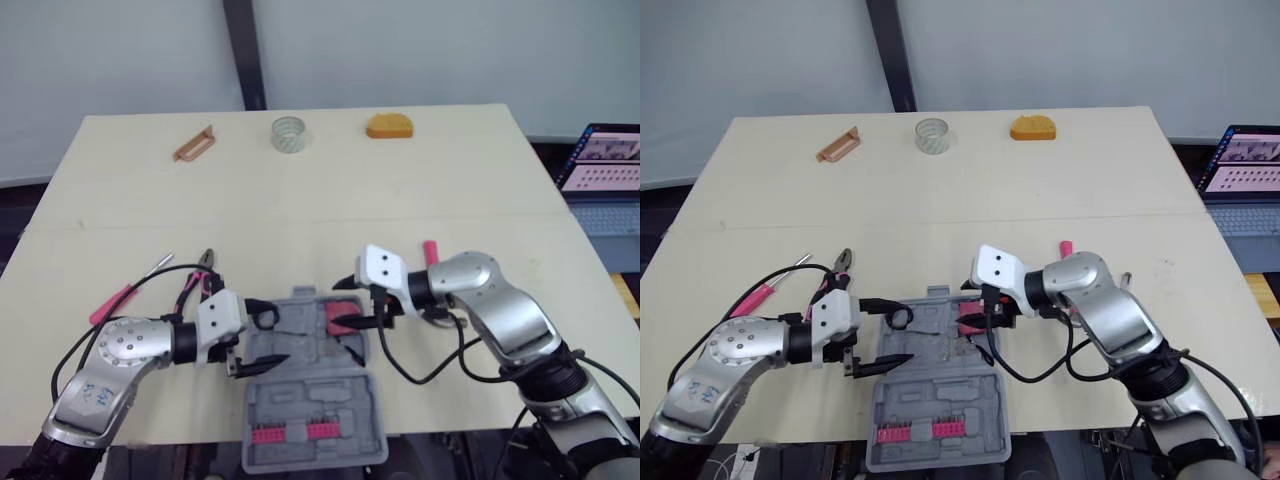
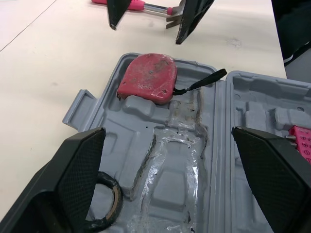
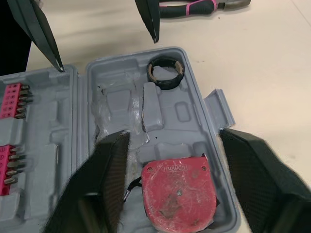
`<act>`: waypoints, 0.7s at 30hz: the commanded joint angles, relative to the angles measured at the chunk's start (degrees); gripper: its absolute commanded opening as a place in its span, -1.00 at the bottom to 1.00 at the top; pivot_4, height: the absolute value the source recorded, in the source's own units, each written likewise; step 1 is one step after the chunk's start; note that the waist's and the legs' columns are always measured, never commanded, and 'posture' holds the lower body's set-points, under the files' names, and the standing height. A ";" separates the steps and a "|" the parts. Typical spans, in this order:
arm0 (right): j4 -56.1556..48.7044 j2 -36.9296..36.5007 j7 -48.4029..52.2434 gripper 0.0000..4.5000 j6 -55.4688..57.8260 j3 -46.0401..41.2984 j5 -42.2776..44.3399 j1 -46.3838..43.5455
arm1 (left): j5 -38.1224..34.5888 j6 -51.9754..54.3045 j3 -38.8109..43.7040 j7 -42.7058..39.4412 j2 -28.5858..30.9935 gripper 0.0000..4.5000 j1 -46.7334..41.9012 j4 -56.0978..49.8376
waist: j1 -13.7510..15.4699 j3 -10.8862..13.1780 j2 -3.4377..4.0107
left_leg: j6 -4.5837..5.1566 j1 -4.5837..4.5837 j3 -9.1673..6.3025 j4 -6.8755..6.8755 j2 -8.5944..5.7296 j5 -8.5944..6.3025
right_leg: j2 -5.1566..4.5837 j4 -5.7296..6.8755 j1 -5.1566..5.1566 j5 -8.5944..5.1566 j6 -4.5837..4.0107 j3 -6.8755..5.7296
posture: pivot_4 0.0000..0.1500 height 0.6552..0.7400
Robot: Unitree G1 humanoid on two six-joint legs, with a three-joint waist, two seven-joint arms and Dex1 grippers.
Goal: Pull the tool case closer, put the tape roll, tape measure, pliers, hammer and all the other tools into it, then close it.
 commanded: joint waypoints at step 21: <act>17.07 2.28 0.62 0.12 -18.65 4.09 -4.35 1.74 | -0.71 -0.46 1.17 -0.43 0.10 1.00 -0.86 -1.22 | -0.09 0.00 0.00 | 0.00 0.01 0.00 0.00 0.01 0.00 | 0.01 -0.01 0.00 0.00 0.00 -0.01 | 1.00 1.00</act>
